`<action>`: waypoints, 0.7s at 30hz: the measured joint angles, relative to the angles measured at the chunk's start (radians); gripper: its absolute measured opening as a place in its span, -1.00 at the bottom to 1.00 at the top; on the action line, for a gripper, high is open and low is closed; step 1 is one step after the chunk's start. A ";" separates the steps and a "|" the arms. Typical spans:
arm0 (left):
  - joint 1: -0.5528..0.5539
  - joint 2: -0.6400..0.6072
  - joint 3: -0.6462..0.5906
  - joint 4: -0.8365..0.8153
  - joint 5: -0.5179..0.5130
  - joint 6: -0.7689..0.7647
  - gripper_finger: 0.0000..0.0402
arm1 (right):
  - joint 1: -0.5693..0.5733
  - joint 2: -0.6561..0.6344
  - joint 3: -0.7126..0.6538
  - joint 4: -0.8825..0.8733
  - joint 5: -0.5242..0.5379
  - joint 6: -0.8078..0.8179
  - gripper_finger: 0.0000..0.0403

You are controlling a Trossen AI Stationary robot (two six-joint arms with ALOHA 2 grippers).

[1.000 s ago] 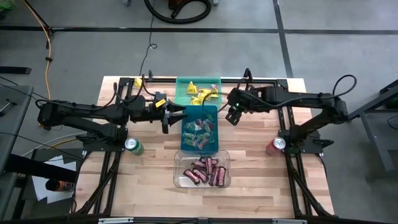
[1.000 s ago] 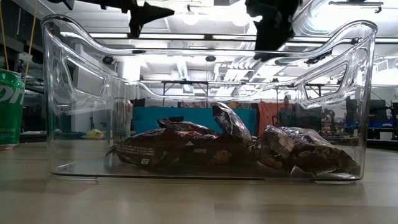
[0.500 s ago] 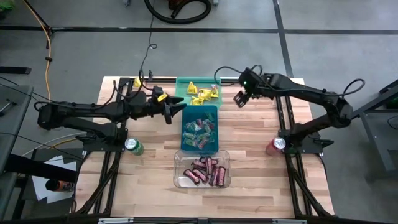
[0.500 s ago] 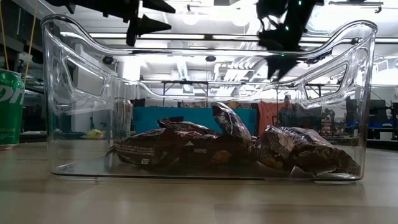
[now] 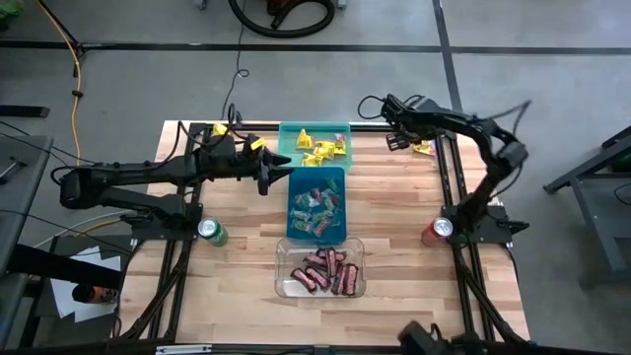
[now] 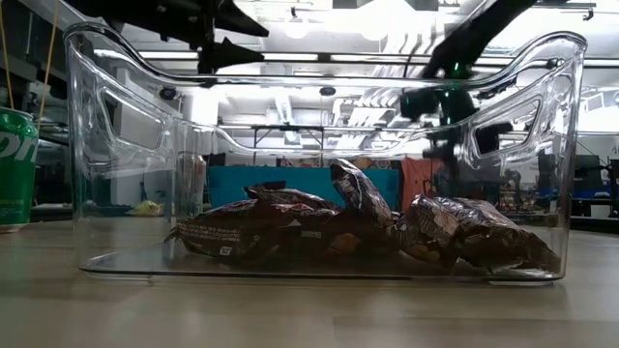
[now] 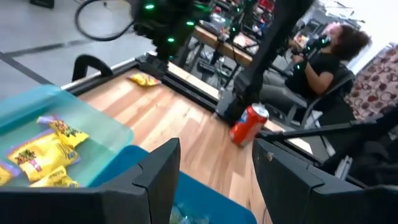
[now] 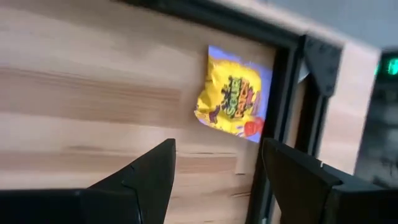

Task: Sort candy
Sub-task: Put the yellow candy into the light blue bin

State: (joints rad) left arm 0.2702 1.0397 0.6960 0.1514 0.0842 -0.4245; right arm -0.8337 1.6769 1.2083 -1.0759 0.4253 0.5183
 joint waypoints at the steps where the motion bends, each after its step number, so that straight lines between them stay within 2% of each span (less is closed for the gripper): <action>1: 0.004 0.000 0.000 -0.007 0.012 0.000 -0.07 | -0.015 0.031 0.000 0.001 -0.011 0.007 0.17; 7: 0.017 0.000 0.000 -0.017 0.022 0.010 -0.07 | -0.089 0.187 0.000 0.041 -0.062 -0.014 0.17; 16: 0.018 0.000 0.000 -0.026 0.022 0.014 -0.07 | -0.159 0.264 0.009 0.120 -0.032 -0.002 0.16; 19: 0.018 0.000 -0.001 -0.032 0.022 0.008 -0.07 | -0.160 0.267 0.008 0.149 -0.006 -0.008 0.06; 21: 0.018 0.000 -0.001 -0.033 0.020 0.009 -0.07 | -0.160 0.267 0.005 0.149 -0.004 -0.022 -0.08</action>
State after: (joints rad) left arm 0.2880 1.0397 0.6952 0.1182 0.1040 -0.4160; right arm -0.9939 1.9434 1.2138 -0.9264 0.4208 0.4964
